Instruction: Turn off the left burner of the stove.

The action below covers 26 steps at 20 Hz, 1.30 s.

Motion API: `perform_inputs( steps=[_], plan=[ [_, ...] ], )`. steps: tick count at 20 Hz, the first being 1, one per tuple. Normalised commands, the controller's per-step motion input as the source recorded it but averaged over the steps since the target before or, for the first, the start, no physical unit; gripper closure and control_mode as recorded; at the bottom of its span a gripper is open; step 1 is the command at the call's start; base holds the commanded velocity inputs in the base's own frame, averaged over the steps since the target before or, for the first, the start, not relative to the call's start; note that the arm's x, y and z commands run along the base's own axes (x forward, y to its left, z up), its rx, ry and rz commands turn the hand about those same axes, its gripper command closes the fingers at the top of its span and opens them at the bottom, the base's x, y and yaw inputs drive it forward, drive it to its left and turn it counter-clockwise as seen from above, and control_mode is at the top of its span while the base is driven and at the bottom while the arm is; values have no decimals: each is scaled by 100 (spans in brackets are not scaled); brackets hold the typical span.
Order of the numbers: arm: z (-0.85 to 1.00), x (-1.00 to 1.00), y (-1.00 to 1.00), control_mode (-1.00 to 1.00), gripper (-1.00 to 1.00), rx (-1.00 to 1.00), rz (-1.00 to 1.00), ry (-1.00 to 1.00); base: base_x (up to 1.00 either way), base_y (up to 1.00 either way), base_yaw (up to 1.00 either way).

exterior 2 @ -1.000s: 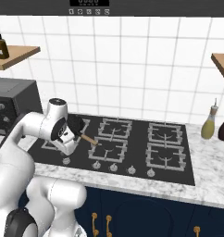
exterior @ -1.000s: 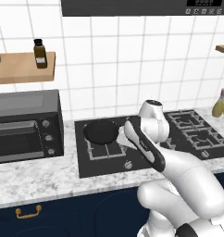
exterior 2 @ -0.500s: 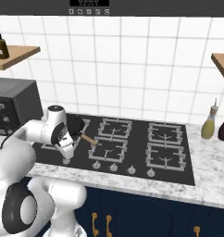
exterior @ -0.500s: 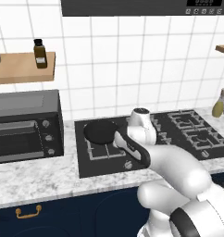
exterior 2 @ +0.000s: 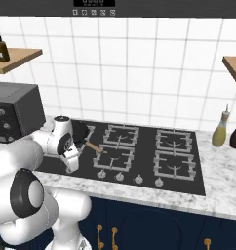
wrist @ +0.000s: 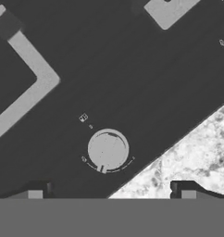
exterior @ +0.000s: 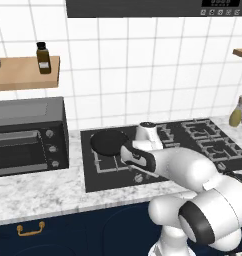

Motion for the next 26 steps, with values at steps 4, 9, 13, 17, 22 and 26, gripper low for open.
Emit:
perform_inputs(
  steps=[4,9,13,17,22,26],
  plan=[
    [-21,2,0,-100,-100,0,0,0,0,0,0],
    [-29,9,0,-100,-100,0,0,0,0,0,0],
    [-11,20,0,-100,-100,0,0,0,0,0,0],
    [-11,12,0,-100,-100,0,0,0,0,0,0],
    [-8,0,0,-100,-100,0,0,0,0,0,0],
    [-18,-33,-14,-100,-100,0,-2,0,0,0,0]
  ],
)
